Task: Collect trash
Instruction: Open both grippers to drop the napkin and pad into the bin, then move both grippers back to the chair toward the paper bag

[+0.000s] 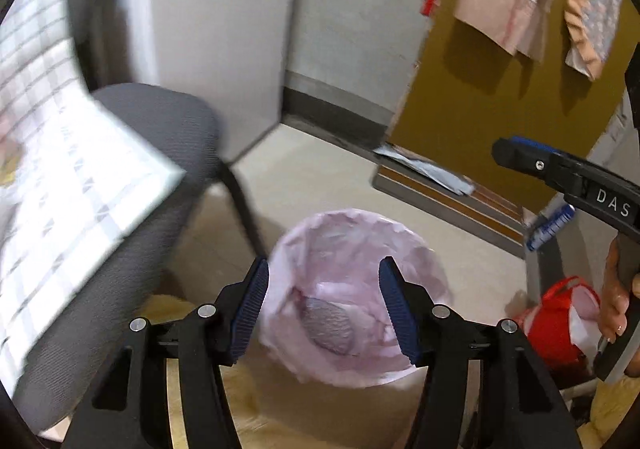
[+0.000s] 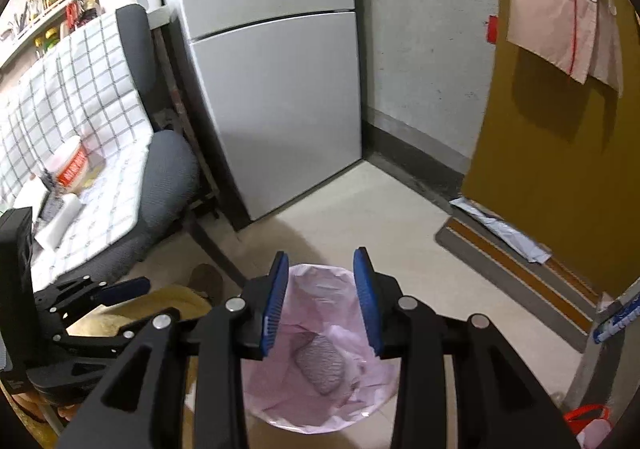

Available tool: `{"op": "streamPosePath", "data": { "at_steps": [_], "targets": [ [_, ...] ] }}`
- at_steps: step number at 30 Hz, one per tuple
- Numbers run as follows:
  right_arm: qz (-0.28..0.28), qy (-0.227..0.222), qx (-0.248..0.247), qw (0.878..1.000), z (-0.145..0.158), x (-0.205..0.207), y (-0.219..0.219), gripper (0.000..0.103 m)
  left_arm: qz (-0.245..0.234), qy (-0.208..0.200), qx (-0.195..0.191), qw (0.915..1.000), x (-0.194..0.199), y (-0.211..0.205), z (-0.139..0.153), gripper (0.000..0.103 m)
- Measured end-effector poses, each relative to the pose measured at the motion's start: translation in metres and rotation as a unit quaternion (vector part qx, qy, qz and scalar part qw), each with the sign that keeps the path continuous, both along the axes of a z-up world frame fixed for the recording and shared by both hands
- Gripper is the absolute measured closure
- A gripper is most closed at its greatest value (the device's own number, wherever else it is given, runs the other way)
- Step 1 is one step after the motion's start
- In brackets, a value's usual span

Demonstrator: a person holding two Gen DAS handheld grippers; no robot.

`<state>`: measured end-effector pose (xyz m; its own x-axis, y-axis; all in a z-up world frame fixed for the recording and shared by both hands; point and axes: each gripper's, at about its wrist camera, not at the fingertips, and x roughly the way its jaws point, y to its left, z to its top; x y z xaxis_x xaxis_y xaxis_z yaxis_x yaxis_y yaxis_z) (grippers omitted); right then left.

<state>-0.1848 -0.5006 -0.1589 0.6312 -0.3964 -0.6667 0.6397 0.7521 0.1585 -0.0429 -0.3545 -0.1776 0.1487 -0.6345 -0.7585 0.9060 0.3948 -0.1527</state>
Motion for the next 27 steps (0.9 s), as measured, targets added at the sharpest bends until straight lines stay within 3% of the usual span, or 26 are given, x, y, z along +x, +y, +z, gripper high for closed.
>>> {"op": "streamPosePath", "data": {
  "at_steps": [2, 3, 4, 5, 12, 14, 20, 26, 27],
  "targets": [
    [0.019, -0.021, 0.009, 1.0, 0.005, 0.006, 0.006, 0.069, 0.027, -0.01, -0.006, 0.9996, 0.008, 0.02, 0.009, 0.044],
    [0.032, -0.032, 0.012, 0.999, 0.009, 0.01, 0.01, 0.066, 0.045, -0.016, -0.009, 0.9988, 0.013, 0.033, 0.015, 0.044],
    [0.041, -0.041, 0.013, 0.998, 0.012, 0.015, 0.015, 0.056, 0.061, -0.022, -0.011, 0.9979, 0.018, 0.044, 0.02, 0.044],
    [0.055, -0.048, 0.017, 0.997, 0.016, 0.023, 0.021, 0.054, 0.079, -0.028, -0.014, 0.9964, 0.023, 0.058, 0.026, 0.044],
    [0.188, -0.065, 0.039, 0.979, 0.043, 0.095, 0.083, 0.054, 0.203, -0.055, -0.016, 0.9776, 0.058, 0.154, 0.062, 0.042],
    [0.227, -0.064, 0.039, 0.971, 0.05, 0.116, 0.103, 0.054, 0.243, -0.055, -0.017, 0.9682, 0.069, 0.186, 0.069, 0.042],
    [0.346, -0.059, 0.03, 0.936, 0.057, 0.174, 0.185, 0.054, 0.359, -0.084, 0.002, 0.9296, 0.091, 0.272, 0.078, 0.042],
    [0.403, -0.065, 0.047, 0.912, 0.047, 0.222, 0.244, 0.054, 0.429, -0.088, 0.016, 0.8987, 0.108, 0.326, 0.073, 0.042],
    [0.404, -0.065, 0.046, 0.911, 0.044, 0.231, 0.252, 0.059, 0.437, -0.085, 0.017, 0.8953, 0.11, 0.333, 0.071, 0.042]
  ]
}}
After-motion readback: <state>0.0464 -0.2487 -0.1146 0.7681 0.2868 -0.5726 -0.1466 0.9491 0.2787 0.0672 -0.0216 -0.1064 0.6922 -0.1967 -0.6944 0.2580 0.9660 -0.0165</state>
